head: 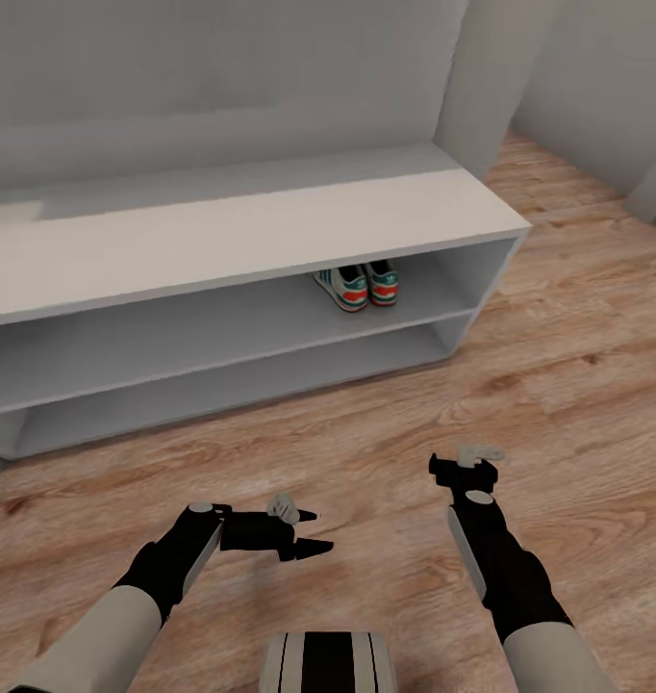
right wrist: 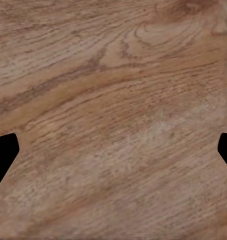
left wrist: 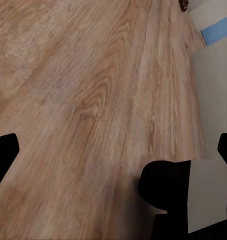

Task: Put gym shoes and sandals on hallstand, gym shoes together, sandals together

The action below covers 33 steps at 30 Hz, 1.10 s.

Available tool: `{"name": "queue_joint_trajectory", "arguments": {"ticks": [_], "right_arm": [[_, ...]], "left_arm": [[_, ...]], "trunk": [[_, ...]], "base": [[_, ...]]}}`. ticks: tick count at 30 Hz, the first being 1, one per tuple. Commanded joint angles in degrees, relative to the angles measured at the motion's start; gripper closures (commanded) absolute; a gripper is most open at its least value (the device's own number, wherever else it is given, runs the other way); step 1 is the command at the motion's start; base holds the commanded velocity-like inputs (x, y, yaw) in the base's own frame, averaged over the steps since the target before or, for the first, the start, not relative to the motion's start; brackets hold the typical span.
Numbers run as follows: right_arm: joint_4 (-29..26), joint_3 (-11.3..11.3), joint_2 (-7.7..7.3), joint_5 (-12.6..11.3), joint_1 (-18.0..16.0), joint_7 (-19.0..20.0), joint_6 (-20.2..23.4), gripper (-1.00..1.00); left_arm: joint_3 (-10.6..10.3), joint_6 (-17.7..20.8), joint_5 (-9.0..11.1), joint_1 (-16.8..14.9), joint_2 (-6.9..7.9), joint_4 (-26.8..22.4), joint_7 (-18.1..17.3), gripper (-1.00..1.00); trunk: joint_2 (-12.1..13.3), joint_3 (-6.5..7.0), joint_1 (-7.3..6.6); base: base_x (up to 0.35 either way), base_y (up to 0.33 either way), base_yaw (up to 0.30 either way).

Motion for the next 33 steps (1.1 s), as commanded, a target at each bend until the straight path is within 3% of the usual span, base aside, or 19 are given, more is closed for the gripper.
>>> {"name": "queue_joint_trajectory", "arguments": {"ticks": [1,8,23,33], "right_arm": [[1.2,0.0,0.02,0.1,0.0,-0.1,-0.8,-1.0],[2.7,0.0,0.01,0.1,0.0,-0.1,-4.2,-1.0],[2.9,-0.4,-0.23,0.1,0.0,-0.1,-4.7,-1.0],[2.9,-5.2,-0.34,0.1,0.0,-0.1,-4.7,-1.0]], "left_arm": [[-0.1,0.6,0.1,0.0,0.06,-0.1,-0.1,-1.0],[-0.2,0.6,0.1,0.0,-0.04,-0.1,0.0,-1.0],[-0.2,0.6,0.2,0.0,-0.21,-0.1,-0.1,-1.0],[-0.3,-0.1,0.1,0.0,-0.3,0.0,-0.1,-1.0]], "trunk": [[0.0,-0.04,-0.01],[0.0,-0.04,-0.01],[0.0,-0.04,-0.01],[0.0,0.41,-0.06]], "base": [[0.0,0.0,-0.3],[0.0,0.0,-0.3],[0.0,0.0,-0.3],[0.0,0.0,-0.3]]}}
